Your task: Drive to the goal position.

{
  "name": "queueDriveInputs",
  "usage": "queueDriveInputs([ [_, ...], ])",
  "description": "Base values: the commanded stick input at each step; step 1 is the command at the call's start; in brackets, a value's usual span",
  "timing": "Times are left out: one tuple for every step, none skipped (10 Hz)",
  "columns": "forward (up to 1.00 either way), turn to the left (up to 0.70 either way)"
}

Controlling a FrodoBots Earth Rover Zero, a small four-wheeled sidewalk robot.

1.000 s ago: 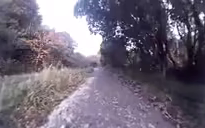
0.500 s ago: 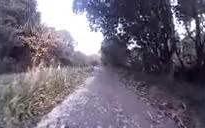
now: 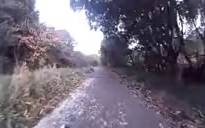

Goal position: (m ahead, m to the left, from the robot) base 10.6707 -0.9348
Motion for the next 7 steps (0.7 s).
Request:
queueDriveInputs([
  [0.7, 0.0],
  [0.7, 0.0],
  [0.7, 0.0],
  [0.7, 0.0],
  [0.7, 0.0],
  [0.7, 0.0],
  [0.7, 0.0],
])
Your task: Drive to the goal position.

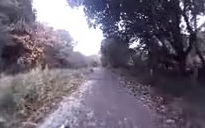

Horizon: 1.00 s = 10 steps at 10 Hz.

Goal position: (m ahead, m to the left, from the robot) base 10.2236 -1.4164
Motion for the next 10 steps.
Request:
queueDriveInputs([
  [0.7, 0.0],
  [0.7, 0.0],
  [0.7, 0.0],
  [0.7, 0.0],
  [0.7, 0.0],
  [0.7, 0.0],
  [0.7, 0.0],
  [0.7, 0.0],
  [0.7, 0.0],
  [0.7, 0.0],
])
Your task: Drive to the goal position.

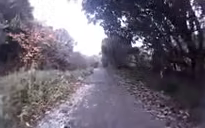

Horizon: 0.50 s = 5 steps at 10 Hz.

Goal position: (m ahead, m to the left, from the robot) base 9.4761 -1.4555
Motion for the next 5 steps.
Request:
queueDriveInputs([
  [0.7, 0.0],
  [0.7, 0.0],
  [0.7, 0.0],
  [0.7, 0.0],
  [0.7, 0.0],
])
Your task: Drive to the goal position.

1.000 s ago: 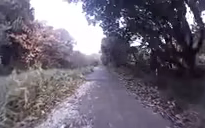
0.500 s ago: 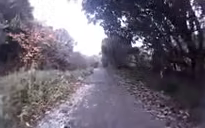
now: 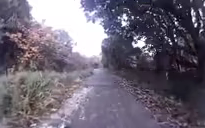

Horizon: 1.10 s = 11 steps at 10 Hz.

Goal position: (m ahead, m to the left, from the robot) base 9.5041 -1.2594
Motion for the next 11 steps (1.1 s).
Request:
queueDriveInputs([
  [0.7, 0.0],
  [0.7, 0.0],
  [0.7, 0.02],
  [0.7, 0.09],
  [0.7, 0.28],
  [0.7, 0.2],
  [0.7, 0.0],
  [0.7, 0.0],
  [0.7, 0.0],
  [0.7, 0.0],
  [0.7, 0.0],
])
